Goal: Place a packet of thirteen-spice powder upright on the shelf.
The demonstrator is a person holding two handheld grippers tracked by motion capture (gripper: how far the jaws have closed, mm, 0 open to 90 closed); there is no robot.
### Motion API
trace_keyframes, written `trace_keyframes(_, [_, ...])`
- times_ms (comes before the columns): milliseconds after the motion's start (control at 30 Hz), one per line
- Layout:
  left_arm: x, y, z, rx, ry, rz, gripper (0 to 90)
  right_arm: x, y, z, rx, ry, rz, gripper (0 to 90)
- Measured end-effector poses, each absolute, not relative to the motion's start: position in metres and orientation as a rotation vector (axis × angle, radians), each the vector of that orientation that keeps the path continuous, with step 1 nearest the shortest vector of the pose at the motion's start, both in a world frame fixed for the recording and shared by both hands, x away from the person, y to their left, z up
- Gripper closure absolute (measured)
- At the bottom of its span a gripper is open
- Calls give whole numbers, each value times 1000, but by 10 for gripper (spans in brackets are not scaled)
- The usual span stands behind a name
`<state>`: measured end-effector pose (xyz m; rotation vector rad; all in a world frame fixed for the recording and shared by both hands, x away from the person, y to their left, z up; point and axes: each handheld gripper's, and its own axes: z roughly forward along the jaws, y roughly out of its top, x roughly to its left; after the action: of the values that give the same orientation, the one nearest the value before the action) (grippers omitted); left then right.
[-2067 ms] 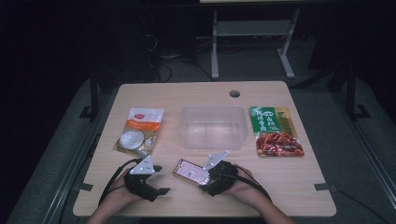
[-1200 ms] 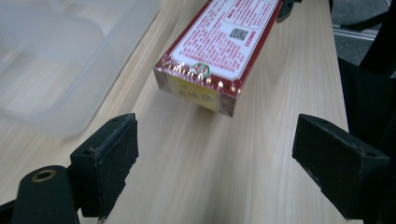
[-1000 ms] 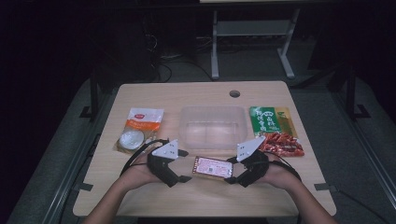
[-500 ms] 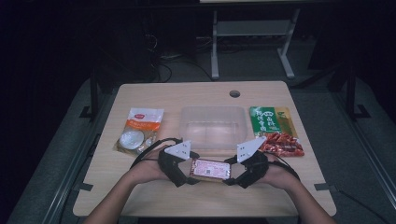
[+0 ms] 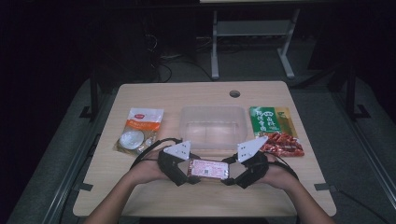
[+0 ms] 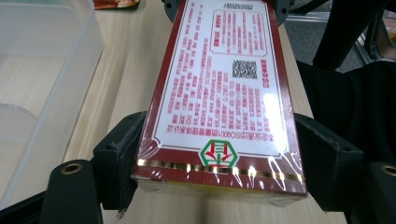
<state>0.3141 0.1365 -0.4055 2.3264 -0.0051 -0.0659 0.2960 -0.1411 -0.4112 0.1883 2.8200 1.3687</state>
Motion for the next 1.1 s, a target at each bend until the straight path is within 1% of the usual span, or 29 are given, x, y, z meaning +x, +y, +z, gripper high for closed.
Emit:
trace_keyframes(133, [315, 138, -407, 2321, -12, -73, 283, 295, -141, -411, 195, 2822, 1375, 319])
trace_keyframes(500, [315, 139, -409, 2327, -30, -105, 314, 296, -140, -414, 168, 2824, 1356, 304])
trace_keyframes(533, [315, 139, -409, 2331, -16, -101, 315, 295, -140, -414, 201, 2828, 1366, 282])
trace_keyframes(600, [315, 140, -410, 2334, 1, -97, 316, 296, -141, -414, 231, 2827, 1373, 210])
trace_keyframes(733, [318, 146, -409, 2330, 46, -111, 316, 296, -147, -416, 301, 2801, 1329, 138])
trace_keyframes(833, [320, 150, -410, 2332, 68, -99, 316, 293, -151, -419, 359, 2795, 1267, 134])
trace_keyframes(1100, [324, 156, -407, 2337, 82, -74, 316, 274, -167, -439, 505, 2773, 1164, 134])
